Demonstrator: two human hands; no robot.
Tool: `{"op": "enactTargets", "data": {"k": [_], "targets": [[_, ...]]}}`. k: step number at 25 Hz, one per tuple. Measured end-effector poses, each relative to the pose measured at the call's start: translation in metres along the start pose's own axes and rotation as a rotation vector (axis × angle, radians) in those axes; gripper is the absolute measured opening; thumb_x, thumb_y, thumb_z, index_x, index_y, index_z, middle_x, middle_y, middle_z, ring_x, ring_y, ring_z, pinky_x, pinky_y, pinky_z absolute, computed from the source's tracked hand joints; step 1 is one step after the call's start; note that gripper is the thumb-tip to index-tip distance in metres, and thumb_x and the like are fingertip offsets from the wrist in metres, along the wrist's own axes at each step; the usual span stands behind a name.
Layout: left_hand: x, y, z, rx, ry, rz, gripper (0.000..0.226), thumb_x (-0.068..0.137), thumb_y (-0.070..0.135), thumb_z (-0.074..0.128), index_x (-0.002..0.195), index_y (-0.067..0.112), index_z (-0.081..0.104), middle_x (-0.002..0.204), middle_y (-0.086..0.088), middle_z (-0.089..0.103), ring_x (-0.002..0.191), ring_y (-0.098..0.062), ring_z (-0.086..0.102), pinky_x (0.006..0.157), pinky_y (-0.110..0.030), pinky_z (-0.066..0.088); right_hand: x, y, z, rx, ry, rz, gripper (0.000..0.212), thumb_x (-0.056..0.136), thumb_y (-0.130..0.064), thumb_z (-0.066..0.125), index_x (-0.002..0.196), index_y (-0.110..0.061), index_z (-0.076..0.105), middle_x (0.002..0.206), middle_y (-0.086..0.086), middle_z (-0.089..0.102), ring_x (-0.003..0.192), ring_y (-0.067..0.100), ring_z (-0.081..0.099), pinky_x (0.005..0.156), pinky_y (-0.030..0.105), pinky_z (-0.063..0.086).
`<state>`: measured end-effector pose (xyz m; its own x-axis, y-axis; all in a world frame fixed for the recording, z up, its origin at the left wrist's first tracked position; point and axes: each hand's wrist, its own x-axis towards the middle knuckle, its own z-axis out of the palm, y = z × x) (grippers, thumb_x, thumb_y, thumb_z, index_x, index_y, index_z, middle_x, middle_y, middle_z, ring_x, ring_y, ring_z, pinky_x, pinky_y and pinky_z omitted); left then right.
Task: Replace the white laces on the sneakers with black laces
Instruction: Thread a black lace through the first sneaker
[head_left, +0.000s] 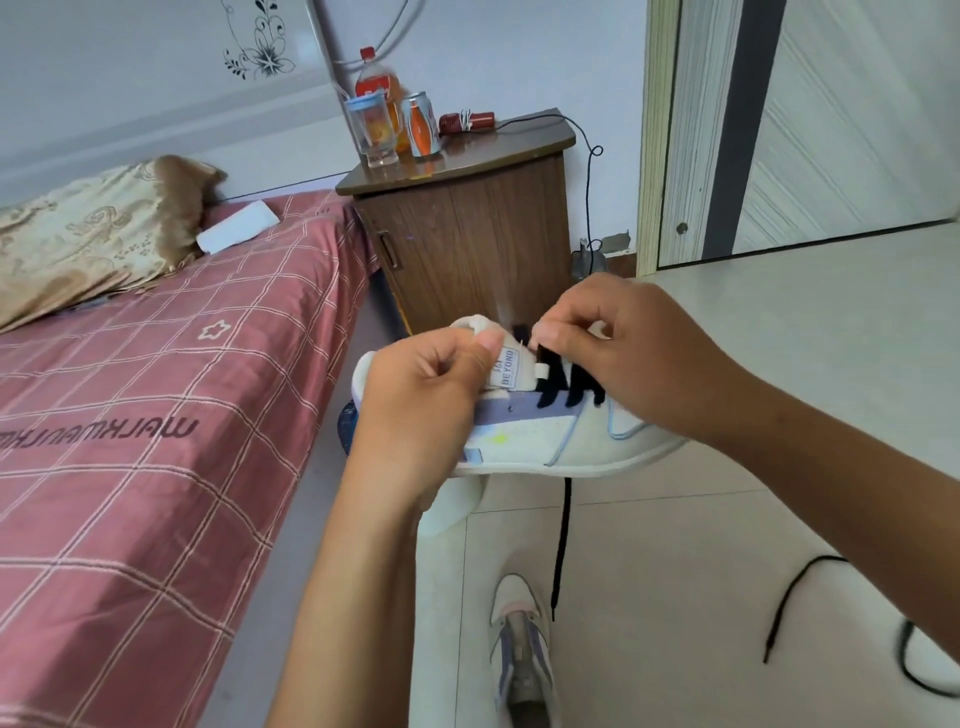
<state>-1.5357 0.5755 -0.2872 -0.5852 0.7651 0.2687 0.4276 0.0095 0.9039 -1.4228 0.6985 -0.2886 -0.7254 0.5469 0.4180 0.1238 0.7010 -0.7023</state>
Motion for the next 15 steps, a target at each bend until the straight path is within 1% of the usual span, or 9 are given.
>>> {"op": "enactTargets", "data": {"k": [1,3,6,8,9,11,12,14,15], "targets": [[-0.001,0.000,0.000,-0.037,0.029,-0.018,0.043,0.094,0.024,0.055,0.082,-0.017,0.056,0.068,-0.014,0.048,0.065,-0.020,0.040,0.060,-0.032,0.036,0.001,-0.001,0.001,-0.015,-0.004,-0.022,0.018,0.090,-0.019,0.059,0.075,-0.023,0.068,0.081,-0.004,0.063,0.077,0.006,0.058,0.068,0.013,0.041],[-0.004,0.003,0.002,-0.070,0.052,-0.030,0.043,0.094,0.023,0.055,0.080,-0.018,0.055,0.069,-0.011,0.047,0.065,-0.020,0.038,0.060,-0.031,0.033,0.003,-0.004,-0.005,0.018,-0.082,0.018,0.020,0.089,-0.021,0.060,0.072,-0.029,0.067,0.082,-0.004,0.066,0.075,0.009,0.060,0.069,0.019,0.044],[-0.008,0.006,0.009,-0.074,0.062,-0.019,0.042,0.095,0.021,0.054,0.077,-0.017,0.056,0.067,-0.011,0.046,0.063,-0.019,0.038,0.058,-0.029,0.034,0.005,-0.006,-0.019,0.198,-0.203,0.154,0.014,0.085,-0.025,0.066,0.072,-0.028,0.071,0.074,-0.013,0.070,0.073,-0.005,0.063,0.066,0.006,0.044],[-0.010,0.009,0.012,-0.083,0.072,-0.027,0.040,0.094,0.019,0.055,0.075,-0.016,0.058,0.065,-0.011,0.045,0.061,-0.018,0.037,0.056,-0.026,0.034,0.006,-0.005,-0.024,0.246,-0.225,0.226,0.010,0.080,-0.028,0.070,0.072,-0.025,0.074,0.075,-0.015,0.072,0.075,-0.002,0.066,0.068,0.010,0.045],[-0.011,0.010,0.014,-0.101,0.074,-0.036,0.041,0.094,0.019,0.055,0.077,-0.018,0.056,0.066,-0.010,0.044,0.062,-0.018,0.035,0.056,-0.026,0.032,0.007,-0.004,-0.024,0.241,-0.205,0.245,0.009,0.077,-0.030,0.073,0.072,-0.023,0.075,0.076,-0.011,0.073,0.077,0.005,0.068,0.069,0.016,0.048],[-0.012,0.010,0.016,-0.146,0.098,-0.050,0.044,0.093,0.020,0.056,0.079,-0.022,0.052,0.069,-0.009,0.043,0.063,-0.019,0.033,0.058,-0.027,0.031,0.007,-0.005,-0.021,0.211,-0.121,0.236,0.010,0.072,-0.028,0.078,0.070,-0.019,0.075,0.073,-0.006,0.073,0.078,0.021,0.069,0.071,0.036,0.056],[-0.013,0.011,0.018,-0.165,0.122,-0.054,0.044,0.093,0.020,0.056,0.080,-0.022,0.051,0.069,-0.009,0.043,0.064,-0.019,0.034,0.059,-0.029,0.032,0.008,-0.006,-0.020,0.196,-0.072,0.217,0.010,0.071,-0.027,0.079,0.070,-0.018,0.074,0.071,-0.005,0.072,0.075,0.023,0.069,0.072,0.040,0.057],[-0.012,0.012,0.019,-0.199,0.167,-0.062,0.041,0.093,0.020,0.057,0.081,-0.019,0.054,0.070,-0.011,0.046,0.065,-0.020,0.038,0.061,-0.033,0.036,0.009,-0.006,-0.018,0.150,-0.007,0.165,0.013,0.069,-0.031,0.080,0.068,-0.020,0.072,0.072,-0.003,0.071,0.069,0.017,0.066,0.073,0.034,0.055],[-0.012,0.012,0.019,-0.215,0.184,-0.070,0.038,0.092,0.019,0.057,0.078,-0.016,0.057,0.069,-0.012,0.048,0.065,-0.020,0.040,0.062,-0.033,0.037,0.011,-0.004,-0.017,0.124,0.000,0.126,0.014,0.069,-0.033,0.079,0.065,-0.023,0.070,0.075,-0.003,0.070,0.071,0.016,0.065,0.074,0.033,0.054]]}}
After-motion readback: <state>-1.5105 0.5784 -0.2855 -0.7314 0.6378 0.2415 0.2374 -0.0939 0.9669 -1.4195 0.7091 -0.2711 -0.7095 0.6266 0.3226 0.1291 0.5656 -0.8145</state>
